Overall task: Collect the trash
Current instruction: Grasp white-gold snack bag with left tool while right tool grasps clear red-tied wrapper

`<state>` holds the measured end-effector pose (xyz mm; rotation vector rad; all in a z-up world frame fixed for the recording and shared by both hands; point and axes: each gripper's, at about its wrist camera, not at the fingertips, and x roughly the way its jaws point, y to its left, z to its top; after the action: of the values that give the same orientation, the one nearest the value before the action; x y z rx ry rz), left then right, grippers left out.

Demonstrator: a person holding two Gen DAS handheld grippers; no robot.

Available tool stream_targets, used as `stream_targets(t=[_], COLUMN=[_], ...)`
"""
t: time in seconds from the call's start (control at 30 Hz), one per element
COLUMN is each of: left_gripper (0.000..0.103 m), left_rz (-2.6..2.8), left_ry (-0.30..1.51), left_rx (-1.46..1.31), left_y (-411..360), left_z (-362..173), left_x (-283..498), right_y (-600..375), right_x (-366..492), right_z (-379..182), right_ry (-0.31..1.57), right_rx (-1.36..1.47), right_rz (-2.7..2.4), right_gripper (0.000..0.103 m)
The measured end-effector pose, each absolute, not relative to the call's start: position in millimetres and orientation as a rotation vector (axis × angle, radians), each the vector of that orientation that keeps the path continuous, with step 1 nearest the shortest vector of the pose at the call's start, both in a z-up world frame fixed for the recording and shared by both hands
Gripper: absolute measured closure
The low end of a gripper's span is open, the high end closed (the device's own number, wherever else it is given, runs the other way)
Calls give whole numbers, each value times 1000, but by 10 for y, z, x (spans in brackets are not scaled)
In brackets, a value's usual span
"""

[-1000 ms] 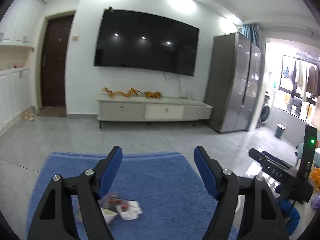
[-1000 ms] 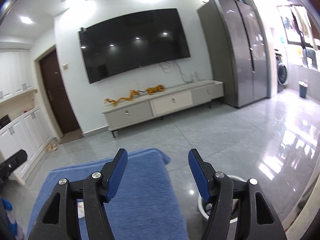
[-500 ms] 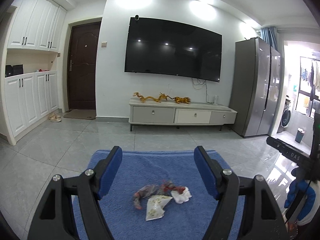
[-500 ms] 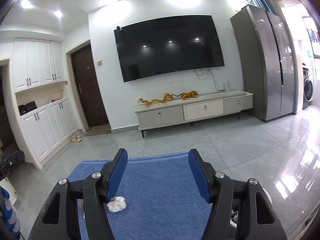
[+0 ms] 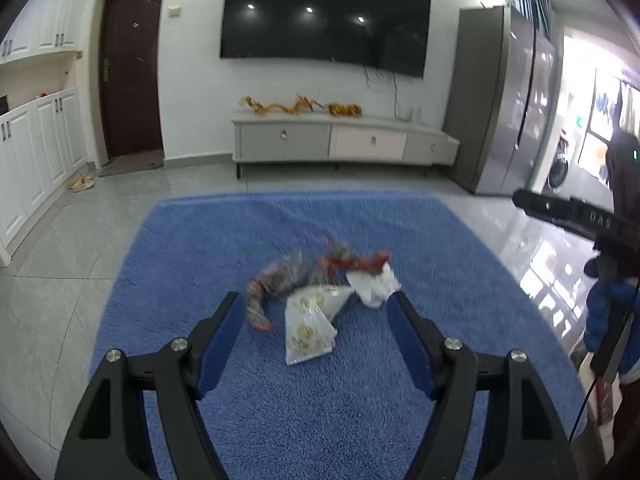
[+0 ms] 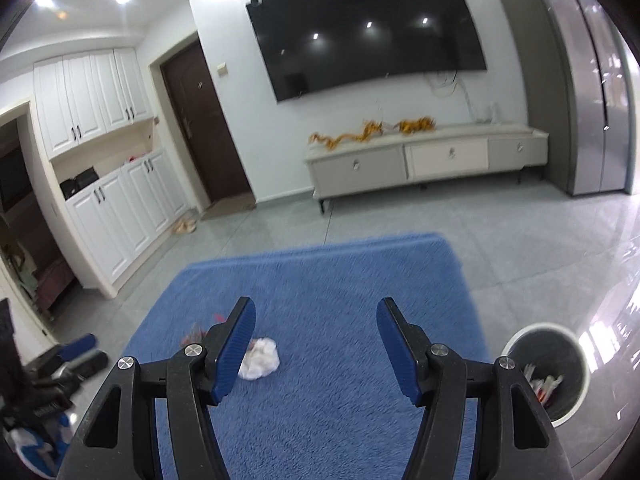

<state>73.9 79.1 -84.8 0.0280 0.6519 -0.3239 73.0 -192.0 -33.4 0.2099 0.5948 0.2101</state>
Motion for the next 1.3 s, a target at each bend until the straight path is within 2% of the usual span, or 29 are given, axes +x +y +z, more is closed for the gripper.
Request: stream_targets(t=[0.17, 0.4, 0.53, 0.67, 0.77, 0.97, 1.07, 1.2, 1.27, 1.3], left_gripper=[37, 52, 52, 53, 58, 58, 59, 67, 72, 75], left_rz=[-361, -359, -367, -376, -386, -403, -405, -406, -404, -403], left_ry=[714, 828, 848, 856, 865, 873, 881, 887, 883, 880], left_rx=[42, 31, 9, -3, -19, -40, -54, -72, -80, -83], left_y=[624, 597, 645, 668, 668, 673, 687, 713, 727, 731], left_z=[-1130, -1536, -1625, -1648, -1672, -1681, -1695, -1703, -1699, -1690], left_x=[974, 1385, 1453, 1515, 1566, 1636, 1662, 1689, 1660, 1645], right_y=[-1748, -1357, -1155, -1093, -1025, -751, -647, -656, -688, -715], right_x=[965, 1211, 1365, 1419, 1484, 1466, 1500, 1598, 1637, 1645], right_z=[-629, -1115, -1329, -1369, -1321, -1210, -1243, -1327, -1351, -1358], right_ry=[687, 830, 883, 865, 837, 780, 785, 809, 822, 825], right_rx=[197, 157, 134, 135, 133, 84, 50, 72, 74, 75], right_rz=[288, 410, 449, 469, 496, 591, 583, 547, 538, 539], right_gripper=[42, 42, 42, 42, 45, 46, 50, 57, 77, 82])
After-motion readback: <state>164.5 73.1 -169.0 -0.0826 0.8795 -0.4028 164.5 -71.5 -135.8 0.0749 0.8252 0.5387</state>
